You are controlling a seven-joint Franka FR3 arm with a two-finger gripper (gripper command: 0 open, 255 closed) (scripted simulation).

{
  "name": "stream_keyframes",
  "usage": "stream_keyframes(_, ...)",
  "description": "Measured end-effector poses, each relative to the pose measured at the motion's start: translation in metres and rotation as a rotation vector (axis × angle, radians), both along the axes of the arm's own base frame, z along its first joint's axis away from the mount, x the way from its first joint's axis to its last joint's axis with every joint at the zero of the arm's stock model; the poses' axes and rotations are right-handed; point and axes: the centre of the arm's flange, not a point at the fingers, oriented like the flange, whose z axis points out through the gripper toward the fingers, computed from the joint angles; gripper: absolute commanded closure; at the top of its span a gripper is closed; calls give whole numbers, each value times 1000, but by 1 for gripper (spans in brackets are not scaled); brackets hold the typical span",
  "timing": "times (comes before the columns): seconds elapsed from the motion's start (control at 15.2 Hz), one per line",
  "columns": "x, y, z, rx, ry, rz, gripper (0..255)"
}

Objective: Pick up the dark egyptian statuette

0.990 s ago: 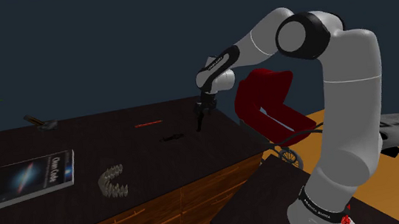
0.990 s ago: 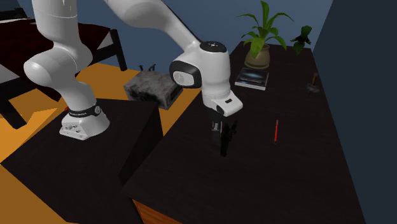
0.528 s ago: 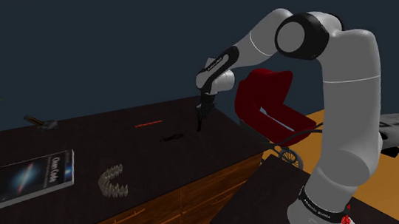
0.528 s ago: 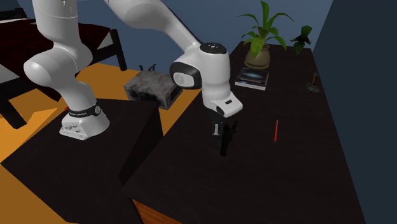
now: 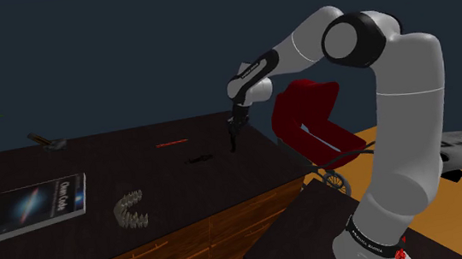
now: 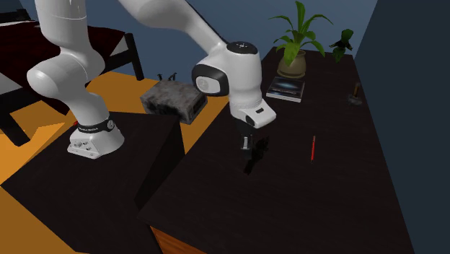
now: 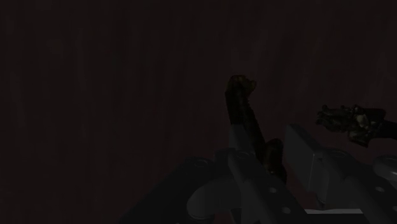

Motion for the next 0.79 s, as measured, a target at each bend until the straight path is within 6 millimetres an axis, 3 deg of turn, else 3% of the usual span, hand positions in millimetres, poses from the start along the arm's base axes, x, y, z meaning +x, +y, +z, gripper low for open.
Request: stream_keyframes(0.79,-1,0,61,0,0,0,255)
